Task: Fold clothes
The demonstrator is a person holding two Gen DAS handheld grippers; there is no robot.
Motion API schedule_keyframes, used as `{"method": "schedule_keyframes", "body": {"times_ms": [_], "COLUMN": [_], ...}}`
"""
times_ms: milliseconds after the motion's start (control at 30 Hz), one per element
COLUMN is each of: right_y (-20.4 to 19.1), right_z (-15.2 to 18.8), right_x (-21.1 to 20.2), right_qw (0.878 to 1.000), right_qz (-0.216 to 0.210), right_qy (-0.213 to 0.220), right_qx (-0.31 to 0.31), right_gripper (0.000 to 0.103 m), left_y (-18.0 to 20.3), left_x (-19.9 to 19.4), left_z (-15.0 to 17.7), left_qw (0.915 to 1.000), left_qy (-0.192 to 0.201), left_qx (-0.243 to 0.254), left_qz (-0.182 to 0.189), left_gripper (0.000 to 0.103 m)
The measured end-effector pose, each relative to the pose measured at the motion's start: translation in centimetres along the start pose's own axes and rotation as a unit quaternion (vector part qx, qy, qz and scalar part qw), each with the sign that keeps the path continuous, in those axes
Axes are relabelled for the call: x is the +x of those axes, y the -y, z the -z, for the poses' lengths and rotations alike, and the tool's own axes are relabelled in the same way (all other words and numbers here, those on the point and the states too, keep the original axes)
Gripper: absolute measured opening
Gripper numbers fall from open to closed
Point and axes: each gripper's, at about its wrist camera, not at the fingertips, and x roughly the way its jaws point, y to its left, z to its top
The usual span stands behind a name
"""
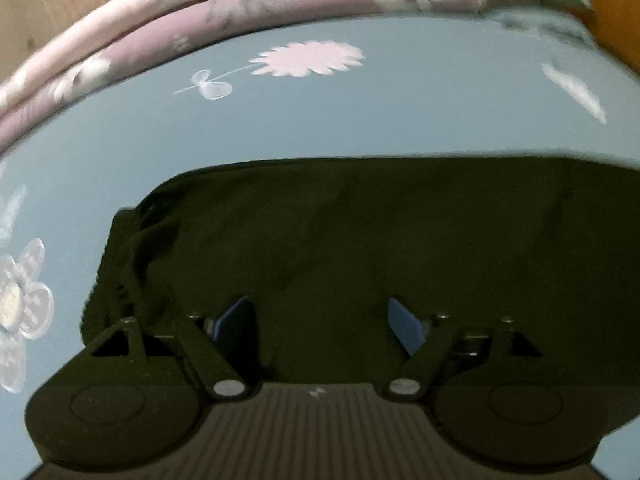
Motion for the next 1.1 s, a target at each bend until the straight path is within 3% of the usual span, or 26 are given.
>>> {"method": "schedule_keyframes", "body": {"times_ms": [100, 200, 233, 300, 433, 567, 633, 767, 900, 1100], "right_y": [0.8, 0.0, -0.4, -0.6, -0.6, -1.1, -1.3, -1.6, -2.7, -3.7], "right_z": [0.0, 0.1, 0.1, 0.4, 0.6, 0.7, 0.7, 0.8, 0.8, 0.7], "right_x": [2.2, 3.3, 3.6, 3.6, 3.6, 3.7, 3.2, 1.6, 0.1, -0.5], "right_qw": [0.999, 0.999, 0.998, 0.998, 0.998, 0.997, 0.996, 0.998, 0.998, 0.996], "right_qz": [0.031, 0.047, 0.053, 0.058, 0.062, 0.075, 0.078, 0.061, 0.057, 0.065], "right_qy": [-0.013, -0.016, -0.016, -0.015, -0.011, -0.017, -0.015, 0.000, 0.007, 0.007], "right_qx": [0.026, 0.011, 0.005, -0.005, -0.012, -0.028, -0.027, -0.009, -0.032, -0.061], "right_gripper": [0.099, 0.103, 0.103, 0.103, 0.103, 0.103, 0.103, 0.103, 0.103, 0.103], "left_y": [-1.9, -3.6, -3.6, -3.4, 0.4, 5.9, 8.6, 11.7, 10.4, 3.7], "left_x": [0.5, 0.8, 0.5, -0.4, -2.4, -2.3, -1.4, 1.2, 2.2, 3.3], "left_z": [-0.9, -1.8, -2.1, -2.7, -4.2, -5.3, -5.5, -5.5, -5.3, -6.2], "left_qw": [0.9994, 0.9977, 0.9977, 0.9977, 0.9925, 0.9716, 0.9666, 0.9636, 0.9624, 0.9783], "left_qy": [0.001, -0.010, -0.011, -0.013, 0.009, 0.001, -0.002, -0.015, -0.020, -0.007], "left_qx": [-0.017, -0.044, -0.051, -0.065, -0.053, -0.032, -0.014, -0.004, -0.021, -0.077], "left_qz": [-0.030, -0.050, -0.042, -0.016, 0.110, 0.234, 0.256, 0.267, 0.270, 0.192], "left_gripper": [0.079, 0.079, 0.073, 0.072, 0.073, 0.075, 0.075, 0.075, 0.075, 0.075]}}
